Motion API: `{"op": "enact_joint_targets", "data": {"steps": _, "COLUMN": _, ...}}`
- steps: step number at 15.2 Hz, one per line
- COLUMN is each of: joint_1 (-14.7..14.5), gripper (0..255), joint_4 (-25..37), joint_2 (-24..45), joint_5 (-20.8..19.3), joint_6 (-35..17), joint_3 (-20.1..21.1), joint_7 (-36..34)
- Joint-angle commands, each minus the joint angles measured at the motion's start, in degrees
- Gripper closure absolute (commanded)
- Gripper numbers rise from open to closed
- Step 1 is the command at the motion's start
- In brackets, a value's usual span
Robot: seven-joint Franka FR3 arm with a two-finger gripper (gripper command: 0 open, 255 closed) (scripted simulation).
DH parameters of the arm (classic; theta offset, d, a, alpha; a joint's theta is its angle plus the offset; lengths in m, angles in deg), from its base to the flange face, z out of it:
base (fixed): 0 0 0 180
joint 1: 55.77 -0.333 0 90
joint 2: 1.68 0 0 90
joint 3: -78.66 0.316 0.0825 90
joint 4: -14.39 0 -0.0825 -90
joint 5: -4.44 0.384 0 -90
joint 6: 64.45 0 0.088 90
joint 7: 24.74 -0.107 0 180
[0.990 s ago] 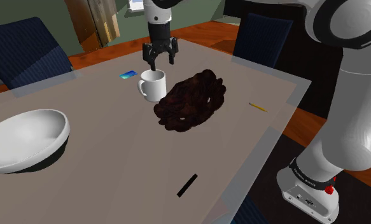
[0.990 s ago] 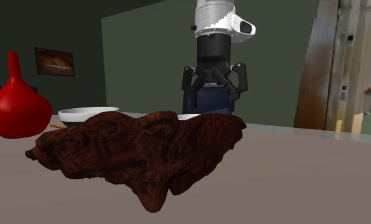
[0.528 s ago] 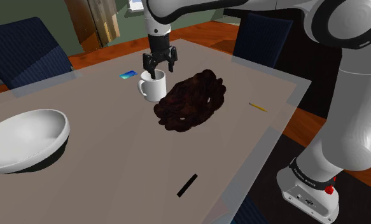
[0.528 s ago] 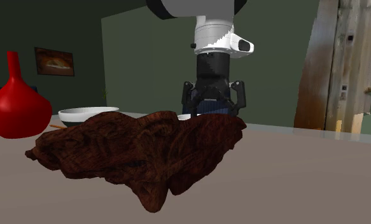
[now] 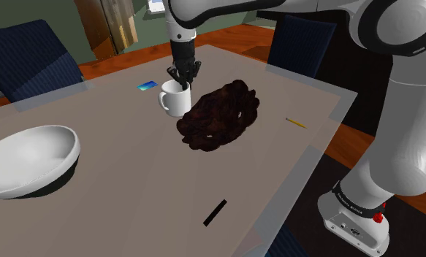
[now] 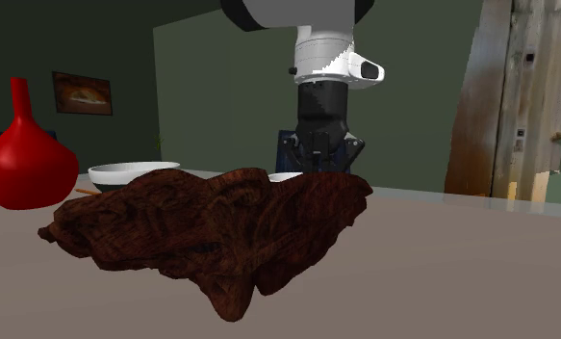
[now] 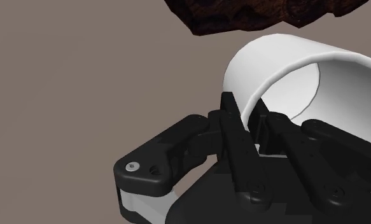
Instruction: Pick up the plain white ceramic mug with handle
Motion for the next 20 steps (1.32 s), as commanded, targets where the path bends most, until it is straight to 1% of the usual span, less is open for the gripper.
{"op": "enact_joint_targets", "data": {"steps": 1, "joint_1": 0.0, "gripper": 255, "joint_4": 0.0, "joint_2": 0.0, "joint_5": 0.0, "joint_6": 0.0, "joint_3": 0.0, "joint_7": 0.0}}
{"op": "enact_joint_targets", "data": {"steps": 3, "joint_1": 0.0, "gripper": 255, "joint_4": 0.0, "joint_2": 0.1, "joint_5": 0.0, "joint_6": 0.0, "joint_3": 0.0, "joint_7": 0.0}}
{"op": "enact_joint_targets", "data": {"steps": 11, "joint_1": -0.6, "gripper": 255, "joint_4": 6.9, "joint_2": 0.6, "joint_5": -0.1, "joint_6": 6.4, "joint_3": 0.1, "joint_7": 0.1}}
{"op": "enact_joint_targets", "data": {"steps": 18, "joint_1": -1.5, "gripper": 255, "joint_4": 14.7, "joint_2": 2.2, "joint_5": -0.6, "joint_6": 12.6, "joint_3": 0.2, "joint_7": 0.0}}
{"op": "enact_joint_targets", "data": {"steps": 20, "joint_1": -1.5, "gripper": 255, "joint_4": 14.9, "joint_2": 2.2, "joint_5": -0.6, "joint_6": 12.8, "joint_3": 0.2, "joint_7": 0.0}}
